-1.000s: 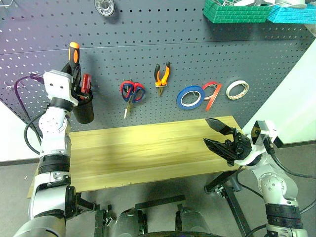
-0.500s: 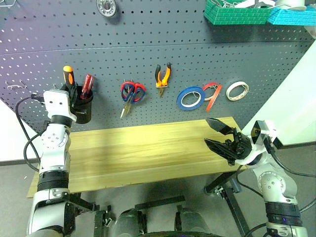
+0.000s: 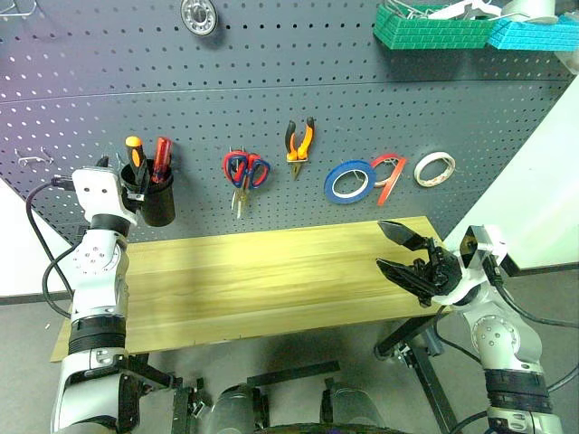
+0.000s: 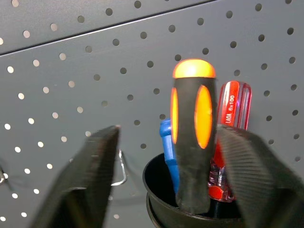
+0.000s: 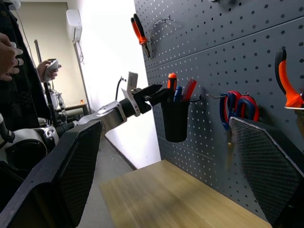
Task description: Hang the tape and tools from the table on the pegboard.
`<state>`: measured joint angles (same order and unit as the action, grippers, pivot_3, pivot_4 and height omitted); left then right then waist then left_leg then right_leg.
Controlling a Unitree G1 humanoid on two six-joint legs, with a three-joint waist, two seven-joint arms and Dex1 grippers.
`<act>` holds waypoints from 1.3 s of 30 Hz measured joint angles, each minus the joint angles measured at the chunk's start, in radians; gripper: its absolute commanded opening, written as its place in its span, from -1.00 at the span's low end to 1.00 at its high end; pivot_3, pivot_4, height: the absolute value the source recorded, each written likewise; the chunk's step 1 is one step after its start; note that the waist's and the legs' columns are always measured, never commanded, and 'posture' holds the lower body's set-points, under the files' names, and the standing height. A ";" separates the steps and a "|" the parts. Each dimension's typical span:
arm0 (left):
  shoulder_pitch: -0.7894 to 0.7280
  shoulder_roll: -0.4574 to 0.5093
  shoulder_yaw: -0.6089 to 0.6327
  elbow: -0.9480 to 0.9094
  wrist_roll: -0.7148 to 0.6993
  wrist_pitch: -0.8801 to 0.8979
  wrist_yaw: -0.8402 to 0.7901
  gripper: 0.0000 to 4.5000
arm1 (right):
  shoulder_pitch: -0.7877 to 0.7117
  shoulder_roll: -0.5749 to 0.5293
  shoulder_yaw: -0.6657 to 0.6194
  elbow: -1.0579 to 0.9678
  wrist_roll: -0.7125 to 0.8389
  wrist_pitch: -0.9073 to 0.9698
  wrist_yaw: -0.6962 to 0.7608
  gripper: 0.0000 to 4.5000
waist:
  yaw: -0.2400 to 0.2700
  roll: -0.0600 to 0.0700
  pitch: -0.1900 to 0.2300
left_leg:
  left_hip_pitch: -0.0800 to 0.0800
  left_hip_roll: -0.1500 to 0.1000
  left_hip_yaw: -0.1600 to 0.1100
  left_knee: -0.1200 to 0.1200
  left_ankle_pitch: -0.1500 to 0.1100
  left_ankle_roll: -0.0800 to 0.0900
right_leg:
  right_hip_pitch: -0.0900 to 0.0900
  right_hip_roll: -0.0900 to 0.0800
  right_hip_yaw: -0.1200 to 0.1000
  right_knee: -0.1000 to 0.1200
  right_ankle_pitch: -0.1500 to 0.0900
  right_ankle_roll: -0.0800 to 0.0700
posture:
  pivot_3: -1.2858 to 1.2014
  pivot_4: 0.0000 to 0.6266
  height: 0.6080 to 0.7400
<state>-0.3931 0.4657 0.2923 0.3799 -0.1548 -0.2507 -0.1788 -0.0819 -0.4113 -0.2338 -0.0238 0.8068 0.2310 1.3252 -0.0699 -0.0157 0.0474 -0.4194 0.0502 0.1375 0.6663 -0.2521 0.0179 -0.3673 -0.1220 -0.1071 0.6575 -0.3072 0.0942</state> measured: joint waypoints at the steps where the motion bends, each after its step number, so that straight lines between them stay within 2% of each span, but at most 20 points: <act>1: 0.000 0.000 0.000 -0.003 -0.001 0.000 -0.001 0.98 | 0.000 0.000 0.000 0.003 0.000 -0.001 0.002 1.00 | 0.000 0.000 0.000 | 0.000 0.000 0.000 0.000 0.000 0.000 | 0.000 0.000 0.000 0.000 0.000 0.000 | -0.05 -1.00 1.00; 21: -0.006 -0.035 -0.023 -0.303 -0.018 0.072 0.000 0.98 | -0.028 0.002 0.000 0.095 -0.019 -0.044 0.063 1.00 | 0.002 0.000 -0.001 | 0.000 0.000 0.000 0.000 0.000 -0.001 | 0.001 0.000 0.000 0.000 0.000 0.000 | -0.03 -1.00 1.00; 31: 0.042 -0.071 -0.149 -0.473 -0.013 0.177 -0.083 0.98 | -0.044 0.021 0.011 0.104 -0.029 -0.051 0.045 1.00 | 0.001 0.004 -0.003 | 0.001 0.000 0.000 0.000 0.001 -0.002 | 0.001 0.000 0.000 0.000 0.000 0.000 | -0.03 -1.00 1.00; 39: 0.163 -0.129 -0.312 -0.517 -0.029 0.229 -0.213 0.98 | -0.083 0.088 0.026 0.144 -0.121 -0.140 -0.103 1.00 | 0.000 0.007 -0.005 | 0.002 0.000 0.001 0.000 0.000 -0.001 | 0.002 0.000 0.002 0.000 0.000 0.000 | -0.03 -1.00 1.00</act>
<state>-0.2303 0.3365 -0.0200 -0.1376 -0.1839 -0.0220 -0.3919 -0.1646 -0.3230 -0.2074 0.1204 0.6859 0.0907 1.2220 -0.0695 -0.0086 0.0421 -0.4172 0.0499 0.1382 0.6665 -0.2518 0.0171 -0.3657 -0.1218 -0.1056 0.6577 -0.3073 0.0940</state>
